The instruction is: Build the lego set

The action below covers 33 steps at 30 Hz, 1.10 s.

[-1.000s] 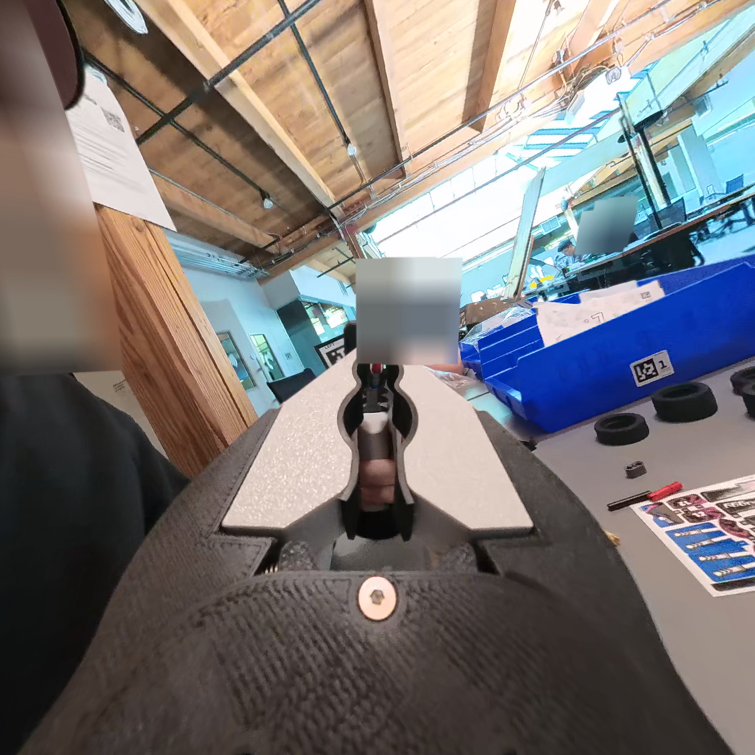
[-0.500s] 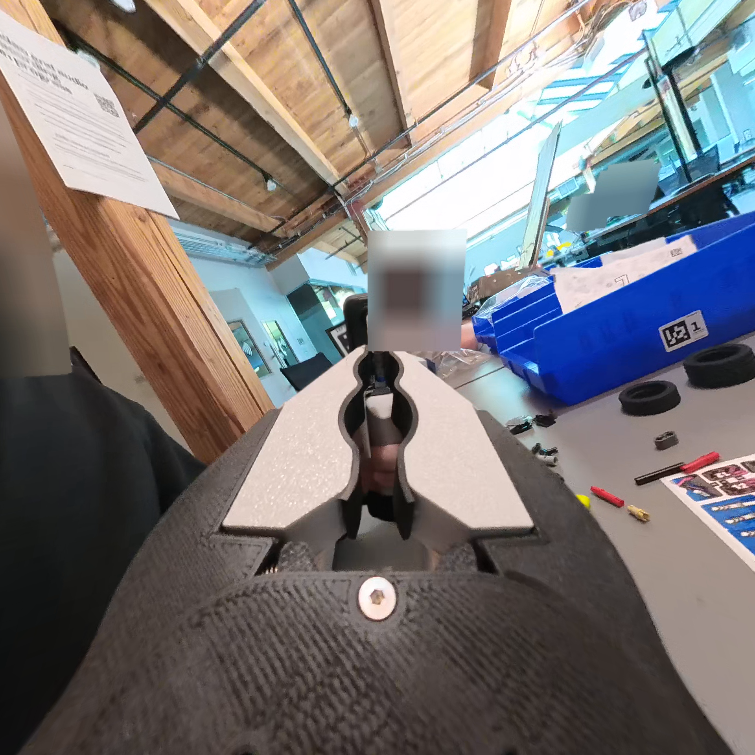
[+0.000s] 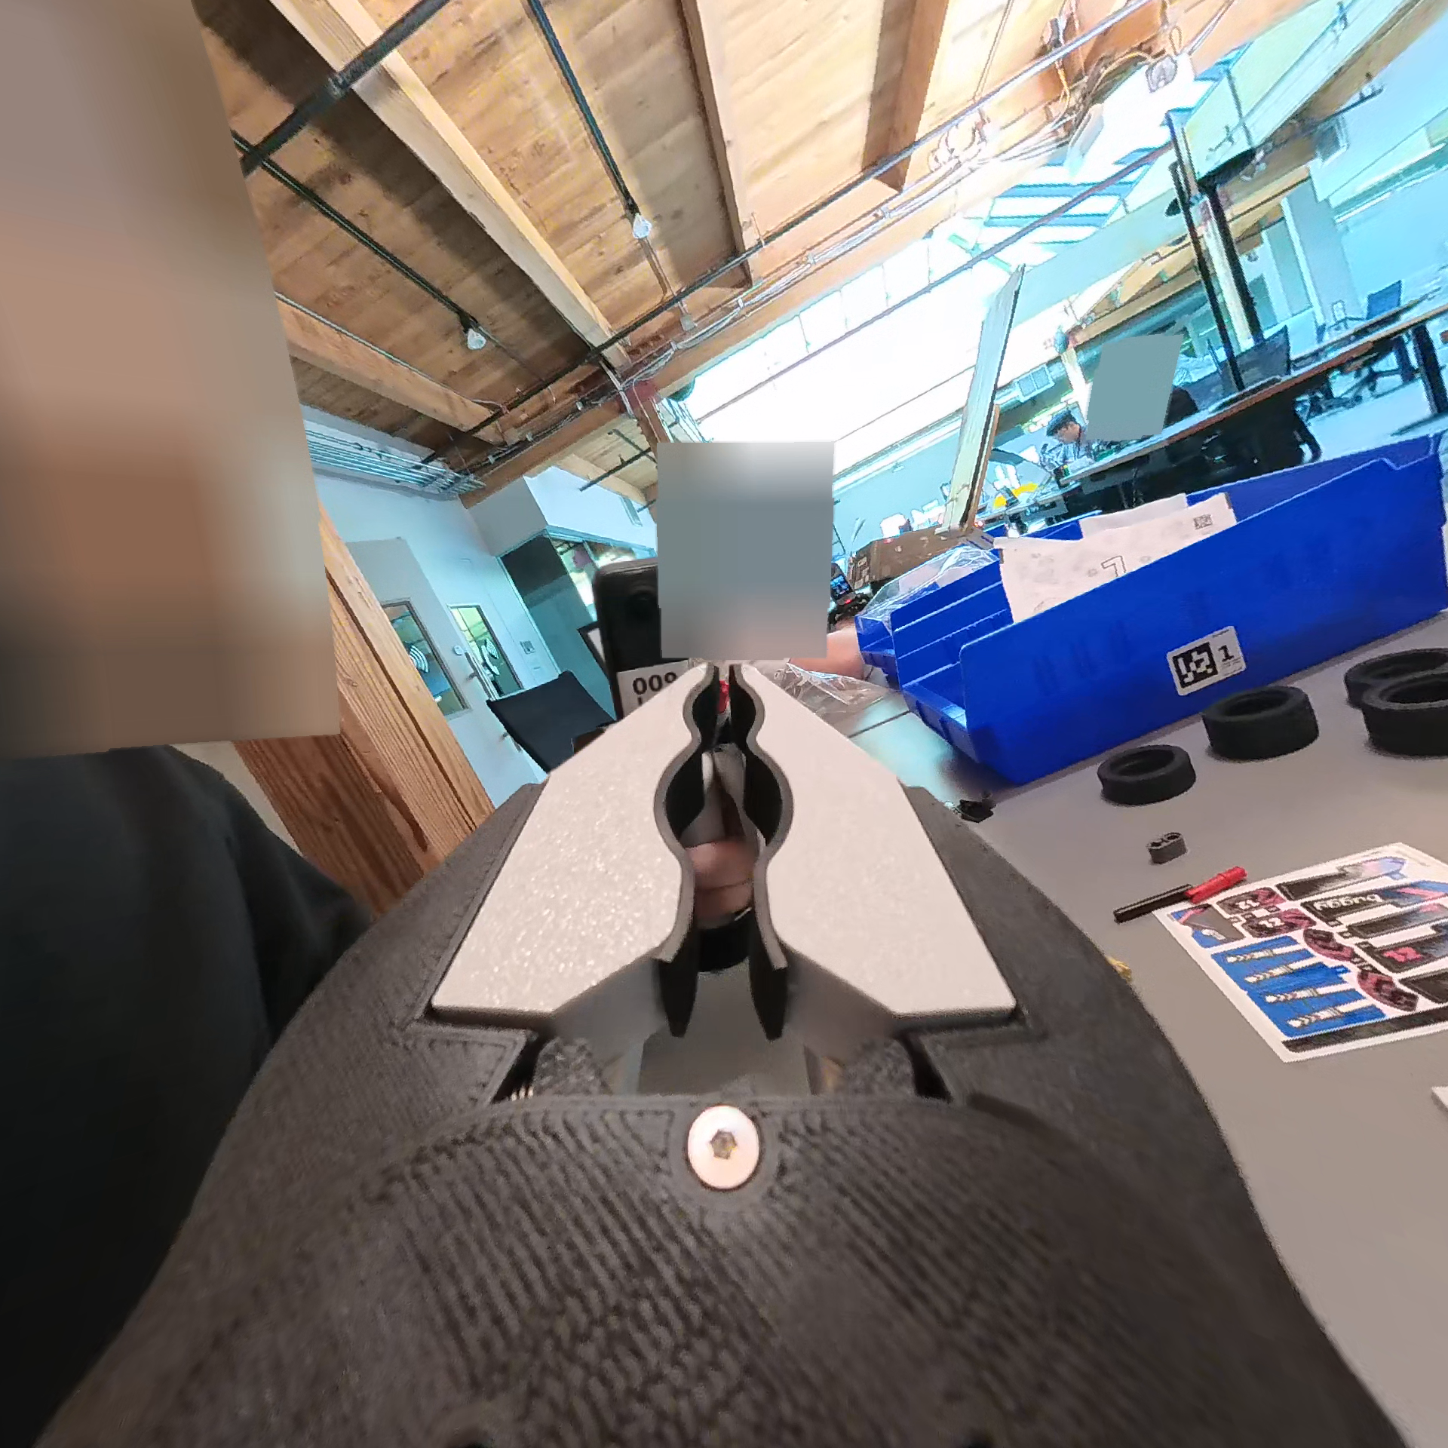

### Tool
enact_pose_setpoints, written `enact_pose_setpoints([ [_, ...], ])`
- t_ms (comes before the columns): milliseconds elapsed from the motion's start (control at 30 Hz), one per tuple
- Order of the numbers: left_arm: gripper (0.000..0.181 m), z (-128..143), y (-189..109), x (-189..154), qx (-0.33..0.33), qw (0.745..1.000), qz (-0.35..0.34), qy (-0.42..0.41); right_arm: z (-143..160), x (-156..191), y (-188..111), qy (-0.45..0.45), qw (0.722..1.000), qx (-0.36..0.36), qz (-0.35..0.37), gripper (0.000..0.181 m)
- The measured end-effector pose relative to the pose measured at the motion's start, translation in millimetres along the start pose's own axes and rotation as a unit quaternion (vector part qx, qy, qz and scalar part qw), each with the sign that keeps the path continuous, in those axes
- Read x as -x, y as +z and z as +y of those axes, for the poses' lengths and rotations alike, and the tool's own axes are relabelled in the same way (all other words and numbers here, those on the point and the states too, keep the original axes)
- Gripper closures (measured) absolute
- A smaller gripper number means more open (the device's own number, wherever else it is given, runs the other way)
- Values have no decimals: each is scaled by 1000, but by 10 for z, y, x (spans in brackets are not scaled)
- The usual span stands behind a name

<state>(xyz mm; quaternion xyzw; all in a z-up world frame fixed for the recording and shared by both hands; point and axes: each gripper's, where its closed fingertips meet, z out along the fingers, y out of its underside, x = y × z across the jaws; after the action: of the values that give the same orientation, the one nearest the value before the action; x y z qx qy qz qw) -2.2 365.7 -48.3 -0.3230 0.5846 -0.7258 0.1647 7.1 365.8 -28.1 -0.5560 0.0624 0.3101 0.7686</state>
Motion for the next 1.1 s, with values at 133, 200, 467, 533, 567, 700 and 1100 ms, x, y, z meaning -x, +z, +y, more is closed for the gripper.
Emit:
enact_pose_setpoints([
  [133, 177, -4, 3, 15, 0, 1000, -10, 12, 5, -12, -1, 22, 1000, -8, -5, 179],
  [200, 177, -16, 11, 12, -4, 1000, -14, 20, -3, -12, -4, 28, 1000, -12, -6, 180],
  [467, 168, 5, 10, 90, 8, 996, -57, 67, -17, -140, -32, 55, 998, -30, 25, 181],
  [533, 170, 30, -77, 217, 25, 993, -90, 75, 75, -236, -44, 34, 998, 16, 60, 181],
  [567, 171, 37, -143, 283, 33, 990, -107, 80, 153, -311, -71, 1, 994, 60, 87, 181],
  [700, 167, 278, -457, 471, 154, 970, -148, 114, 543, -523, -273, -137, 939, 274, 159, 181],
  [1100, 162, 1056, -771, 170, 371, 923, -28, 98, 1664, -274, -432, -226, 796, 557, 73, 134],
])
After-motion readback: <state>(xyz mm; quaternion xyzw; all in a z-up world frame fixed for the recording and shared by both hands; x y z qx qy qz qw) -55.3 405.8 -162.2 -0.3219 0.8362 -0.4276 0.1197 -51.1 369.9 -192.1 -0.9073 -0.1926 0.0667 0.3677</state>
